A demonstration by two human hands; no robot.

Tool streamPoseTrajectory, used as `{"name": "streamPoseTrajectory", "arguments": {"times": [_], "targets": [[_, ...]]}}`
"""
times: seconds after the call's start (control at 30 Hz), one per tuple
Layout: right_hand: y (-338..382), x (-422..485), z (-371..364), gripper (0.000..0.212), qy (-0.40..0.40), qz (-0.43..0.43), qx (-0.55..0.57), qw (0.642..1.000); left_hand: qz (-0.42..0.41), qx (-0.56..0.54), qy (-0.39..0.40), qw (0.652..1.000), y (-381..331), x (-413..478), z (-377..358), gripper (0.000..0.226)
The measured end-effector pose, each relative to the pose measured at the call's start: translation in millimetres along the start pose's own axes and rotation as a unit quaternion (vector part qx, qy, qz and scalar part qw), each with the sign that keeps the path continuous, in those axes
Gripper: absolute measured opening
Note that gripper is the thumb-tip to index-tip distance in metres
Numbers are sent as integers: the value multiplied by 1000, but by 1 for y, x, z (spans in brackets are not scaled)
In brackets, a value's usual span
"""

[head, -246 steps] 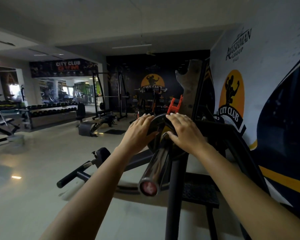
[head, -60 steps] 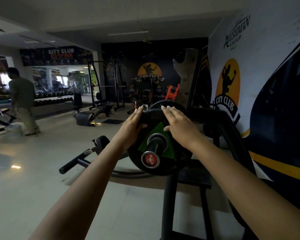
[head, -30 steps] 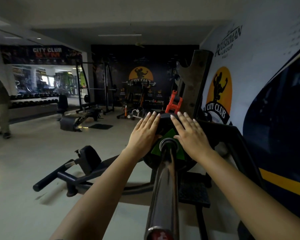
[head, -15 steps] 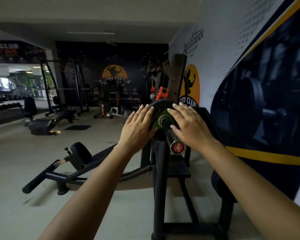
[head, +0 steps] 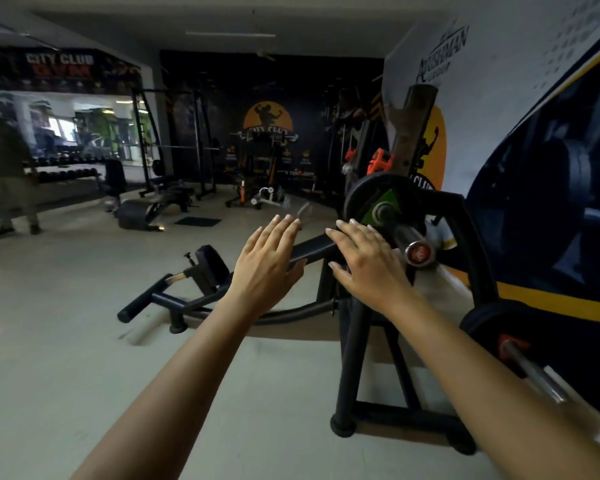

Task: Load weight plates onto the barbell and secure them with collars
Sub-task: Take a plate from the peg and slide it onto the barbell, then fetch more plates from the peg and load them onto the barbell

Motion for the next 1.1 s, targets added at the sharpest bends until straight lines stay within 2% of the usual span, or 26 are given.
{"name": "streamPoseTrajectory", "arguments": {"times": [0.2, 0.47, 0.8, 1.1], "targets": [[38, 33, -75, 54, 17, 13, 42, 999, 43, 32, 27, 998, 69, -19, -16, 62], [77, 80, -209, 49, 56, 1, 134, 989, 122, 62, 90, 986, 178, -46, -82, 61], [140, 144, -385, 48, 197, 43, 205, 958, 264, 72, 161, 948, 322, -88, -161, 57], [242, 248, -555, 48, 256, 88, 237, 933, 332, 85, 198, 918, 515, -125, -221, 55]]}}
Point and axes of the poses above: each hand's wrist, its own x-axis towards the middle knuckle, its own z-axis out of the back of the hand, y = z × x, the point moved 2 cm from there along x, towards the middle knuckle, and after that the axes turned 1 degree about -z, right-handed, at the moved point
